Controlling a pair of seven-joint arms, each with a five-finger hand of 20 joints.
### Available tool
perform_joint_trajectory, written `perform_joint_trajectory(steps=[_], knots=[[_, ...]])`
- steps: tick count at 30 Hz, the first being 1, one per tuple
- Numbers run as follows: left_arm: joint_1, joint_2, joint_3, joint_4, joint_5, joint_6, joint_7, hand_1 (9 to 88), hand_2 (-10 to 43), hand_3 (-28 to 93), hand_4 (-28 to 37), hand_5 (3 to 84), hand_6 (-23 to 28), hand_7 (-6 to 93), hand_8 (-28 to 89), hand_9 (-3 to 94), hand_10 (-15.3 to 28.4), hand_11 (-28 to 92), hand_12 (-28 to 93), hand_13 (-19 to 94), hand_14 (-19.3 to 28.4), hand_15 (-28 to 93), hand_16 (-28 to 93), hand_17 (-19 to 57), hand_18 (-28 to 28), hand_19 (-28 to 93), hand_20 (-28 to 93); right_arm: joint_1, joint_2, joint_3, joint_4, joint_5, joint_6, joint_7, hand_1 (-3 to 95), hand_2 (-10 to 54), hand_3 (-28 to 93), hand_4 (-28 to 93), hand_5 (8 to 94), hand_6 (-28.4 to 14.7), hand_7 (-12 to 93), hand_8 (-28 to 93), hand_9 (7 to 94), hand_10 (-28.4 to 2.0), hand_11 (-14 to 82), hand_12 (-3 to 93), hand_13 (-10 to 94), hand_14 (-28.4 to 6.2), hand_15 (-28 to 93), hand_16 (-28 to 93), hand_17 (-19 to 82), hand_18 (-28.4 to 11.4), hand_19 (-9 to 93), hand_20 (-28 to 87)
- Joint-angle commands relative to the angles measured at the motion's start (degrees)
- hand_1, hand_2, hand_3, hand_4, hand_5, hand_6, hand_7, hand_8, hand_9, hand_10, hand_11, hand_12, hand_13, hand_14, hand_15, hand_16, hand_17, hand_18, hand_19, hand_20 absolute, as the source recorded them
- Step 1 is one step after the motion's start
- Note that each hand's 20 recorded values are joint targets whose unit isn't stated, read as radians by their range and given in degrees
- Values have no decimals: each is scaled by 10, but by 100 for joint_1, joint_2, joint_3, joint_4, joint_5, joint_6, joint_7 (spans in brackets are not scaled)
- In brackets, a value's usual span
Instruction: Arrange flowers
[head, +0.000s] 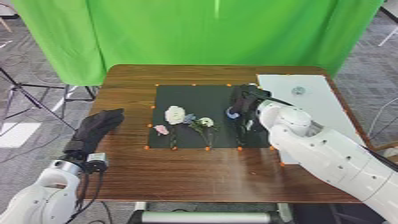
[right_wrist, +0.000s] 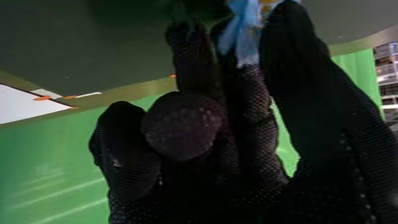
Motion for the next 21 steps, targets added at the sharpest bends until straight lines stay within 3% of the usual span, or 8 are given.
perform_joint_trajectory(steps=[1,9,13,21], knots=[[12,-43,37,39,29,-86,-66,197,15,643,-280,422,48,117,-61,401,136,175,112,306,170,74,21,12,112,44,123,100,69,107,-60,-42,-56,-3,435,-95,622,-161,616,16,196,-85,630,-142,121,214,804,-40,711,281,582,-141,932,583],[50,-38,8,14,24,-88,-75,199,14,641,-279,421,48,116,-61,401,136,175,112,305,169,74,21,12,112,44,122,171,198,319,-202,-208,-109,-85,388,-95,619,-160,550,12,170,-92,546,-152,83,213,790,-43,711,275,571,-143,932,571],[52,-31,3,15,24,-106,-90,198,14,642,-279,421,48,117,-60,401,136,174,112,305,169,74,21,12,112,44,123,224,304,465,-185,-390,221,13,369,-95,619,-156,523,9,155,-85,512,-156,70,212,774,-48,708,273,555,-151,932,552],[75,-33,5,9,32,-109,-98,198,14,642,-278,421,48,116,-61,401,136,175,112,306,169,74,21,13,112,44,122,338,409,580,416,-1124,-28,577,306,-95,640,-170,398,-8,97,-61,369,-162,31,168,750,-60,712,264,531,-158,932,511]])
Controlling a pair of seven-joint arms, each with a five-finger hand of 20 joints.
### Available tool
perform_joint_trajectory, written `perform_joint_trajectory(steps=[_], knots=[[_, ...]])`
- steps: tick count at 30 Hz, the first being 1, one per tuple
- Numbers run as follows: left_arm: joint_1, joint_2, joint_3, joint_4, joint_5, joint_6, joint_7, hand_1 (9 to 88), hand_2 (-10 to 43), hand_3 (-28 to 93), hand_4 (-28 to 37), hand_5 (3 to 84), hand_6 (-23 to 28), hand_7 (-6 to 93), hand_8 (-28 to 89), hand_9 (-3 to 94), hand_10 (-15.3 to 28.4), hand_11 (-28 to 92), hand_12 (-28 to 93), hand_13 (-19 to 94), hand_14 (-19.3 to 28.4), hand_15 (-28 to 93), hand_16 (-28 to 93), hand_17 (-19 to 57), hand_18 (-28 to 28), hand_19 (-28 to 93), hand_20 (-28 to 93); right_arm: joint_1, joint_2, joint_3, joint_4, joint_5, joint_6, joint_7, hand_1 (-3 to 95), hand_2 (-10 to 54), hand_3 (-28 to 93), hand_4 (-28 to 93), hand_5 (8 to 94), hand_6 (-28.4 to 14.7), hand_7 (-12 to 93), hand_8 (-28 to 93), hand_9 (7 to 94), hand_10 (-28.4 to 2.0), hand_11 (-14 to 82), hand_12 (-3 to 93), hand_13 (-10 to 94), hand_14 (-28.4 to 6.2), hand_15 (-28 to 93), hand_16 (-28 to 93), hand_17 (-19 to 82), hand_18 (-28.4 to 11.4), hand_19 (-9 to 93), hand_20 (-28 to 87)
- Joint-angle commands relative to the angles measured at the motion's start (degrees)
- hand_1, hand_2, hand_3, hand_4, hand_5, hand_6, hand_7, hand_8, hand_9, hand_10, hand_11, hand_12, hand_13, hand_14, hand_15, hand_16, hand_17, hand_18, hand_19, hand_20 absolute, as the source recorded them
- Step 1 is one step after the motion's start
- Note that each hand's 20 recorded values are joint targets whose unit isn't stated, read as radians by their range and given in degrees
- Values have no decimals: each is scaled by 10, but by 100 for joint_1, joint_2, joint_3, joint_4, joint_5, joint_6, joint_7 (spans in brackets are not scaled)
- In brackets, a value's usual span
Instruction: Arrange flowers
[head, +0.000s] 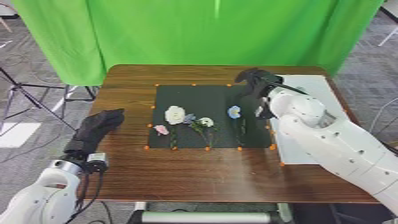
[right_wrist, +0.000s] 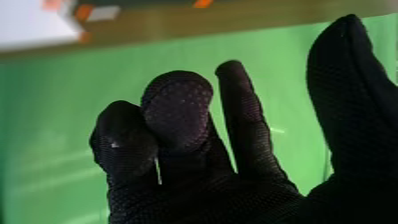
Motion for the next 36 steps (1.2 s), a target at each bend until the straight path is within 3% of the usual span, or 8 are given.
perform_joint_trajectory(steps=[1,9,25,31,36], knots=[[43,-23,18,32,23,-85,-81,198,14,642,-278,421,48,117,-60,401,137,175,112,306,169,74,20,13,112,44,122,169,221,229,613,-647,-119,596,301,-95,639,-173,387,-9,91,-59,361,-167,30,165,746,-62,713,263,529,-160,932,510],[68,-29,6,21,29,-101,-93,199,15,641,-278,422,48,116,-60,401,136,174,112,306,168,74,19,15,110,41,122,82,62,409,1375,-862,-111,801,278,-95,618,-181,323,-8,65,-45,339,-173,27,164,734,-70,722,257,525,-167,932,509],[124,-82,-45,-14,40,-135,-135,198,16,640,-279,423,49,115,-60,402,137,174,112,306,168,74,19,15,108,40,124,30,-87,755,2282,-968,-236,1096,288,-95,617,-174,362,2,87,-51,374,-171,38,169,735,-72,728,247,522,-170,932,511],[106,-96,-47,-9,38,-157,-163,197,17,639,-279,423,50,115,-60,402,138,174,113,306,168,74,19,15,108,40,124,-94,-87,711,2263,-794,-116,1164,355,-94,636,-173,454,6,133,-72,506,-155,71,182,768,-64,717,242,545,-169,932,523],[119,-109,-52,-18,32,-160,-177,196,17,640,-279,422,50,114,-60,402,138,173,112,306,168,74,19,15,108,41,124,-173,-77,496,2302,-746,645,979,439,-66,624,-189,533,13,167,-89,623,-138,111,194,808,-48,713,247,583,-156,932,553]])
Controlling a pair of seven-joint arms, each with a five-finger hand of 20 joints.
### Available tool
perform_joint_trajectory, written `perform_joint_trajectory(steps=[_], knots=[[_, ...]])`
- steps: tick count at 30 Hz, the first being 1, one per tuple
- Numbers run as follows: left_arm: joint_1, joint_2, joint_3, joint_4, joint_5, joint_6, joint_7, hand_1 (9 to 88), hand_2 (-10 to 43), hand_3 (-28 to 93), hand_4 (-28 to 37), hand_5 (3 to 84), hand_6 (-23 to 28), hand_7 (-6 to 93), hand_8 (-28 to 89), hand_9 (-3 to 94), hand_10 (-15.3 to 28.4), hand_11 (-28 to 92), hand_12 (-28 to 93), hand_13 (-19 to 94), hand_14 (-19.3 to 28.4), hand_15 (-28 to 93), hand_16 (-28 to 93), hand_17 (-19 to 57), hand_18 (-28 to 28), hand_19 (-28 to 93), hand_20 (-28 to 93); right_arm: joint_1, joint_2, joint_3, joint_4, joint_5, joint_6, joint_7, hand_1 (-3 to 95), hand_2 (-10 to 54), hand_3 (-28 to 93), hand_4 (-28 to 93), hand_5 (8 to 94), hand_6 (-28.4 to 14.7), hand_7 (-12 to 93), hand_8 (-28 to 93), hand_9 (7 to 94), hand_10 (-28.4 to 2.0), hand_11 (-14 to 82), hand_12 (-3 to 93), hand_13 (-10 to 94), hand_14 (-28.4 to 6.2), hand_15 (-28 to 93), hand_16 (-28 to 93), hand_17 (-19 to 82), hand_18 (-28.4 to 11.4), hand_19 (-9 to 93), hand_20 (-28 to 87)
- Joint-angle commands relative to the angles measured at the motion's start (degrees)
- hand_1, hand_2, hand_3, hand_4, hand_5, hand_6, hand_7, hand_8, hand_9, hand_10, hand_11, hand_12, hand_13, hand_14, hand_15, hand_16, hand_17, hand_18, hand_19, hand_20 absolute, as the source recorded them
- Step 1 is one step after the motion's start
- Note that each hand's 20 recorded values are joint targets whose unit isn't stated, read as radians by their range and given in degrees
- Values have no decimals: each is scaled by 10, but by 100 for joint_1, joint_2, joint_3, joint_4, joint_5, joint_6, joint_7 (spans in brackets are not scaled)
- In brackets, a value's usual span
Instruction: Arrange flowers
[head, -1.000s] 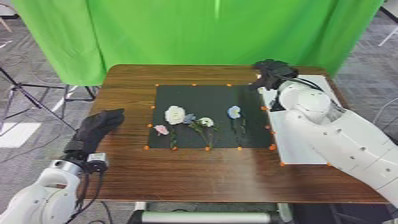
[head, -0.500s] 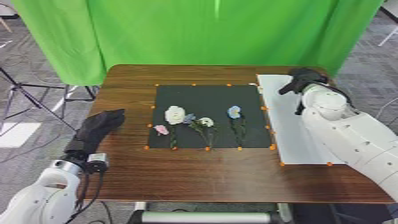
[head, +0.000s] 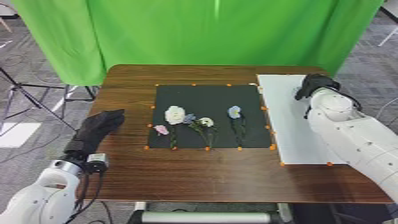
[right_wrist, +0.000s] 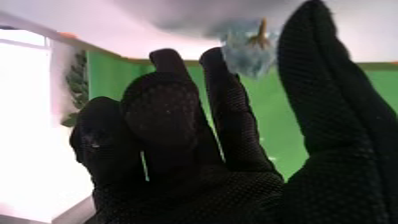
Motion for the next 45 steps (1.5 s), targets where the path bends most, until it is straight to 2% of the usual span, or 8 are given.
perform_joint_trajectory(steps=[1,5,10,21,29,34,40,45], knots=[[102,-78,-10,-2,18,-84,-110,196,17,639,-280,422,50,114,-59,402,138,173,112,306,168,75,19,15,108,40,124,-140,26,-310,88,53,1032,-168,454,-63,622,-189,549,18,174,-93,644,-135,118,193,820,-43,711,247,590,-153,932,560],[97,-77,-8,-5,12,-74,-104,197,17,640,-280,423,50,114,-60,402,138,173,112,306,168,74,19,15,108,41,124,-94,71,-521,111,93,1786,-284,533,-52,550,-212,641,22,196,17,743,-114,148,191,852,-33,710,257,621,-147,932,592],[105,-83,-5,-10,12,-82,-108,196,18,639,-280,423,50,114,-59,402,137,173,112,307,168,74,19,15,108,42,124,-50,294,-671,-189,123,2040,-338,604,-23,467,-189,741,32,208,42,838,-108,167,208,879,-24,708,265,643,-146,932,618],[193,-54,-85,-48,12,-75,-140,195,17,642,-281,423,50,115,-60,402,137,173,112,306,168,74,19,14,109,43,124,-1382,1457,432,-2692,574,1315,-280,594,-35,509,-191,781,28,190,58,867,-110,177,198,878,-23,702,276,643,-144,932,622],[168,-14,-42,-35,30,-125,-163,195,17,642,-281,423,50,114,-59,402,138,173,112,306,168,75,20,14,109,43,124,-2925,1471,1467,-3703,439,1122,-340,593,-40,514,-188,787,27,182,61,869,-112,176,198,875,-24,701,279,641,-141,932,620],[246,-24,83,-55,12,177,34,197,18,641,-282,425,50,116,-60,403,138,175,113,309,169,76,20,14,110,44,123,-3340,1176,1607,-3792,274,1381,-325,593,-41,514,-187,789,27,179,62,869,-112,174,198,876,-25,700,280,639,-141,932,619],[210,43,268,-65,11,670,456,197,17,649,-282,442,55,126,-63,417,141,188,113,323,172,83,19,18,111,48,123,-3485,840,1631,-3840,272,1502,-357,592,-42,514,-187,790,28,178,63,868,-111,173,198,876,-25,700,279,640,-141,932,619],[125,87,371,-30,120,774,626,198,15,657,-282,450,52,134,-66,425,140,196,111,330,169,86,16,22,110,50,123,-3480,692,1521,-3852,222,1568,-350,592,-42,514,-187,791,29,177,63,868,-111,172,198,876,-25,701,279,640,-141,932,620]])
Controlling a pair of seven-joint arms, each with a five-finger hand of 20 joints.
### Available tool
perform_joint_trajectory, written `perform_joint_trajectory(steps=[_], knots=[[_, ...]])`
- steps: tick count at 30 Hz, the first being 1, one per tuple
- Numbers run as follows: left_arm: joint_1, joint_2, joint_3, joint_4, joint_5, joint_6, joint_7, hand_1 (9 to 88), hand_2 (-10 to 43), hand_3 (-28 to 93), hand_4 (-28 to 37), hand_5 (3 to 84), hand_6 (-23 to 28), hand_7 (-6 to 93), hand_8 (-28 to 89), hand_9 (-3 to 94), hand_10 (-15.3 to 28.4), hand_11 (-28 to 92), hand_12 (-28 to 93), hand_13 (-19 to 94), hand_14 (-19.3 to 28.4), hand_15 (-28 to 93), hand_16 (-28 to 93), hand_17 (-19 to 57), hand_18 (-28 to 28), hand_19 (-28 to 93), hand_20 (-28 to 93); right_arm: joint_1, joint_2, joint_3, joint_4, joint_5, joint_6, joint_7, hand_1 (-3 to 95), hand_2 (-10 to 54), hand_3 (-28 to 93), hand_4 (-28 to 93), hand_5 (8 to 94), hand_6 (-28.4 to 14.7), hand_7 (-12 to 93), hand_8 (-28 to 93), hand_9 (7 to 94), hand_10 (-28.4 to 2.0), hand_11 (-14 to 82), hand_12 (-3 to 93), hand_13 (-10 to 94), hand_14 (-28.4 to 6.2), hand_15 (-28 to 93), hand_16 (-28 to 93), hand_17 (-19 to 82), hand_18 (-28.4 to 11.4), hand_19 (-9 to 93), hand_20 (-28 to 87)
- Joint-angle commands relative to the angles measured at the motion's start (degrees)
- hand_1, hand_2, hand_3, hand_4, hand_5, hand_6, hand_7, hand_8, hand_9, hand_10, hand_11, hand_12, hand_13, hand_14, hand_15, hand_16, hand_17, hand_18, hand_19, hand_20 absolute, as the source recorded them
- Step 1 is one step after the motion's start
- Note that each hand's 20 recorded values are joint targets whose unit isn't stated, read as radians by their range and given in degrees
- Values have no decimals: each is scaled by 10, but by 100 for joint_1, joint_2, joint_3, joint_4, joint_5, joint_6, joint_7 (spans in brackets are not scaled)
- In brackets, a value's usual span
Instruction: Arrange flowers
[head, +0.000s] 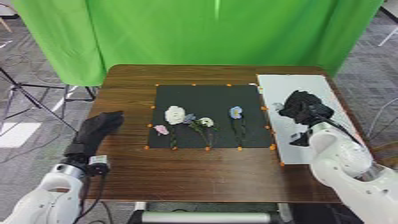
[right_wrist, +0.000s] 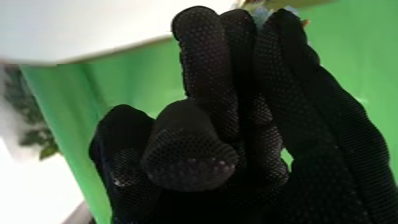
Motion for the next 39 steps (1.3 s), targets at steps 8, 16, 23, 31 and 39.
perform_joint_trajectory(steps=[8,16,23,31,39], knots=[[-6,69,247,17,97,611,543,196,10,667,-283,463,51,149,-74,439,142,202,106,337,164,88,11,30,105,47,123,-7,-472,-430,3,-191,68,-163,591,-43,515,-185,791,27,177,63,869,-111,172,198,877,-25,701,279,641,-142,932,621],[-51,29,200,29,142,394,381,196,10,666,-283,463,51,152,-77,439,142,203,103,337,163,89,10,31,104,45,125,95,-575,-712,18,-144,-53,-186,588,-43,516,-184,789,28,176,61,867,-112,172,198,876,-25,701,280,640,-142,932,622],[-108,38,191,60,172,245,320,195,10,665,-283,456,51,145,-76,435,140,202,104,335,166,89,10,29,106,45,126,142,-604,-757,34,-53,-205,-194,575,-47,519,-157,772,22,176,55,844,-114,155,215,871,-26,702,283,637,-142,932,624],[-89,33,155,56,176,220,290,193,7,668,-283,450,49,143,-74,431,139,198,104,333,166,87,11,28,106,44,125,124,-552,-595,-64,45,-617,-263,486,-95,579,-146,675,6,169,36,734,-129,137,193,849,-27,710,283,624,-139,932,617],[-78,42,141,42,186,212,302,193,4,668,-283,446,49,141,-72,430,139,197,106,330,166,86,12,25,106,40,125,-64,-366,-38,-480,200,-1262,-331,404,-95,629,-150,562,-3,151,-88,598,-142,89,192,813,-36,706,277,591,-142,932,587]])
